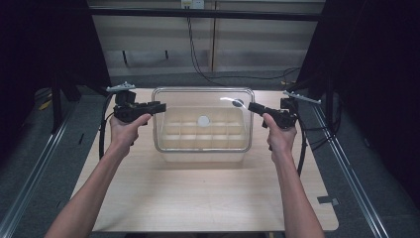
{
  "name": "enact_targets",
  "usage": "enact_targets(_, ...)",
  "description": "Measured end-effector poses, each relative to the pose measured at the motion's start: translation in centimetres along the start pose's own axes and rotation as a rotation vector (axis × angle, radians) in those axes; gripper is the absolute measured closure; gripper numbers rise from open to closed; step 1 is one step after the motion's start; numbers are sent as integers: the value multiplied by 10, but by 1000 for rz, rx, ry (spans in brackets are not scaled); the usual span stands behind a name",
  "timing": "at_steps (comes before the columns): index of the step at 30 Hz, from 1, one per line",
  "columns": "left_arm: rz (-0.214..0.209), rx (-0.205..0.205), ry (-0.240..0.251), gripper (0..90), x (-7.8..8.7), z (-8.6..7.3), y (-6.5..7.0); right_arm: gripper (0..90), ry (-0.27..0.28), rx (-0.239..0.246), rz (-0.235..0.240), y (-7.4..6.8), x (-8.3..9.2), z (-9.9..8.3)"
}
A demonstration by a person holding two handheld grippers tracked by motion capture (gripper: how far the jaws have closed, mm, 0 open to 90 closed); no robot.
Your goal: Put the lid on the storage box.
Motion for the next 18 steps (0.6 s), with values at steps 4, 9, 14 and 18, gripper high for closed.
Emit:
enact_targets(4,1,13,7,616,-5,0,-5,756,-5,-14,3,4,-5,-1)
enact_targets(9,2,31,-5,608,-11,0,-12,758,-12,-24,1,9,-13,0)
enact_targets(14,6,40,-24,594,-18,0,-18,756,-25,-27,-7,14,-20,-2)
enact_targets(18,26,51,-43,576,-26,-2,-22,751,-33,-45,-18,21,-26,-5)
Point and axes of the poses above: each handheld gripper's, and its own axes: x roughly backward along the jaws, z roughly out of its top, y roughly to its right, the point moved 8 cm from there along -x, roughly forward along the jaws, and after that the axes turned 5 degrees about x, right-handed, at the moved point
